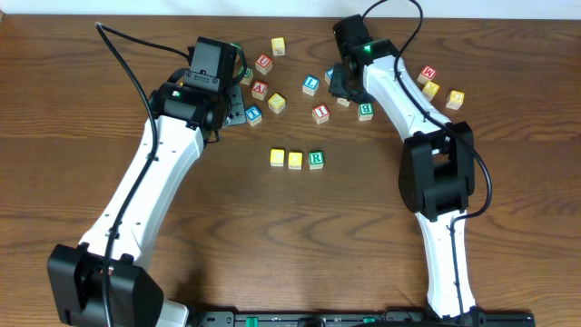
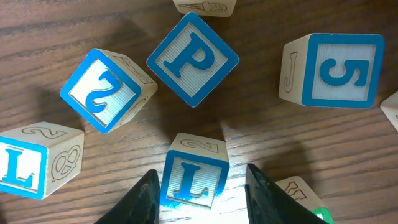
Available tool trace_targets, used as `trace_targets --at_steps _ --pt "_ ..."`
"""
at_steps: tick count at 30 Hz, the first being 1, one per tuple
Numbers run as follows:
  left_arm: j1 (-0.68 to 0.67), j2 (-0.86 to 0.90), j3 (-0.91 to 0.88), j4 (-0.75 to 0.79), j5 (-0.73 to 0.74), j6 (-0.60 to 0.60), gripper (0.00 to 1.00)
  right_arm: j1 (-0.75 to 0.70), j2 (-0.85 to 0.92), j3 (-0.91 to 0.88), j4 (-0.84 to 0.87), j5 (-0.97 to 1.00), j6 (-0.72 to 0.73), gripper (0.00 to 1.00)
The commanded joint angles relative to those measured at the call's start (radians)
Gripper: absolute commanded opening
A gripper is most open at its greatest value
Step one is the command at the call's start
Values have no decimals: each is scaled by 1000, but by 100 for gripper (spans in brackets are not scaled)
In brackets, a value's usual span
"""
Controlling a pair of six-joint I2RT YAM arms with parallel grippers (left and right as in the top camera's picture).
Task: Spell out CORL
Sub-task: 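Lower the right gripper and grasp a blue L block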
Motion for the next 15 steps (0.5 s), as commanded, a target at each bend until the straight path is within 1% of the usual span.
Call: trace_targets --at_steps 1,4,7,10,15 --pt "3 11 14 -3 -13 5 44 -1 24 11 3 16 18 39" --pt "3 11 9 -3 -13 5 45 -1 36 11 5 16 20 38" --pt "3 11 5 -3 -13 5 44 -1 39 11 5 16 20 34" --pt "3 11 5 -2 -13 5 45 -2 39 12 9 16 19 34" --pt "3 11 5 -2 -13 5 45 -2 34 12 6 14 4 25"
